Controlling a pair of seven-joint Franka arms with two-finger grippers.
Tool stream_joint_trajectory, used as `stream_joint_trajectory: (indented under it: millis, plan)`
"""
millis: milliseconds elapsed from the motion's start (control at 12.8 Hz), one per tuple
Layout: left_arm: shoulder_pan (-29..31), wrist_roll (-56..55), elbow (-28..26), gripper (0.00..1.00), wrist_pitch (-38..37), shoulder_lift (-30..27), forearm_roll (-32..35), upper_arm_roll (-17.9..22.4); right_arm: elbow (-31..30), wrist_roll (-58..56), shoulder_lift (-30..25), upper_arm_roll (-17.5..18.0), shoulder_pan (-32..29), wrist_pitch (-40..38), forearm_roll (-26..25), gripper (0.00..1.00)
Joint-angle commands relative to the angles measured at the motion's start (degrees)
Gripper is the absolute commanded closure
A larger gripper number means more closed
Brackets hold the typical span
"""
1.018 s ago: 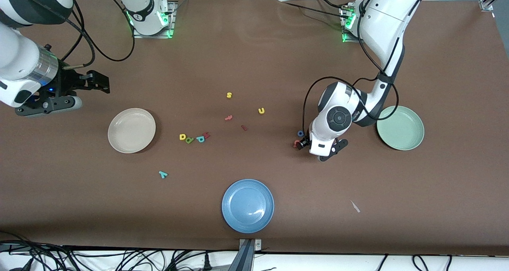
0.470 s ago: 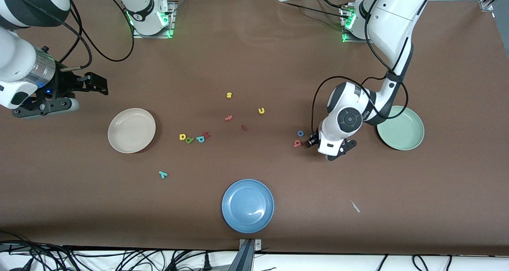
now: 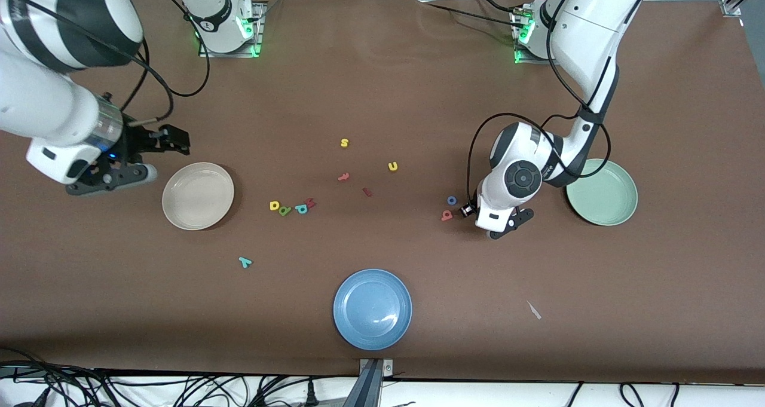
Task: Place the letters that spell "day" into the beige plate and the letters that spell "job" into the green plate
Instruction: 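Lower the left gripper onto the cyan piece while the right gripper reaches 'a'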
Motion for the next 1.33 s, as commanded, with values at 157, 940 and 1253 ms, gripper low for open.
stream_joint_trajectory:
  millis: [157, 940, 1253]
  plan:
    - [-0.52, 0.40, -0.62, 0.35, 0.49, 0.10, 0.18, 0.01, -8.44, 1.88, 4.63, 3.38, 0.12, 16.11, 0.99, 0.00]
    - [-0.87, 0.05, -0.35, 0.43, 2.60, 1.51, -1.05, 0.01, -29.53, 6.20, 12.10, 7.69, 0.12, 53.64, 0.29, 0.00]
    - [-0.88, 0.05, -0.35, 0.51, 2.60, 1.51, -1.05, 0.01, -34.04, 6.11, 12.81, 7.69, 0.12, 59.31, -0.06, 0.00]
